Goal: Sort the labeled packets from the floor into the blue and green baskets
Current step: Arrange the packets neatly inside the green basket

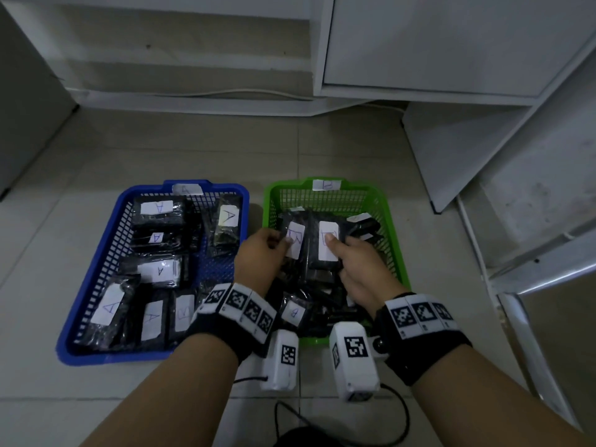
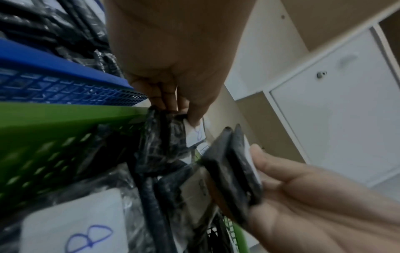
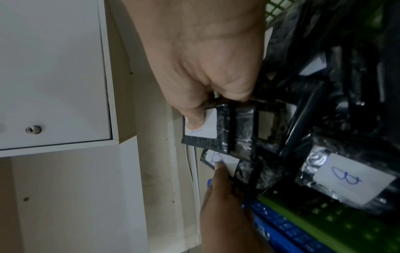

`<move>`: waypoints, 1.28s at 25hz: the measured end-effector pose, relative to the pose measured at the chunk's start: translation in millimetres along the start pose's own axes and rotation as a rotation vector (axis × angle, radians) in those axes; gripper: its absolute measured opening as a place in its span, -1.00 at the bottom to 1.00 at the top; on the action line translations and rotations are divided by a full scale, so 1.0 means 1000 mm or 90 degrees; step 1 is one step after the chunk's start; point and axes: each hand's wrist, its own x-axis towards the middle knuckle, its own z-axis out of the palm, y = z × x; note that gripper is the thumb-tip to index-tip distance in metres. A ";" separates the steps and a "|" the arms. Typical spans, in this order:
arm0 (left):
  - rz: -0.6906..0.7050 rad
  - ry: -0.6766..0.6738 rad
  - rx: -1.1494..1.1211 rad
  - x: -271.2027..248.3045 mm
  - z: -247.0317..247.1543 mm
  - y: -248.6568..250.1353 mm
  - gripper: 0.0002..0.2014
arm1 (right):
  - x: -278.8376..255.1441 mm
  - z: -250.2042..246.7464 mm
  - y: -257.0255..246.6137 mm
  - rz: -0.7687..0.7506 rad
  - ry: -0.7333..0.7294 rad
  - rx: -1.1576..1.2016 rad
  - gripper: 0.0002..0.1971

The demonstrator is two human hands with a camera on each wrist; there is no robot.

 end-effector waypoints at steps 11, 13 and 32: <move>0.109 -0.076 0.216 -0.010 -0.006 -0.011 -0.38 | 0.006 0.004 -0.014 -0.033 -0.017 0.035 -0.75; 0.053 -0.098 0.153 -0.008 -0.011 -0.006 -0.37 | 0.007 -0.003 -0.015 -0.037 -0.007 0.038 -0.74; -0.110 -0.079 -0.429 0.009 -0.026 -0.007 -0.75 | 0.079 -0.017 -0.022 -0.202 0.101 -0.747 -0.66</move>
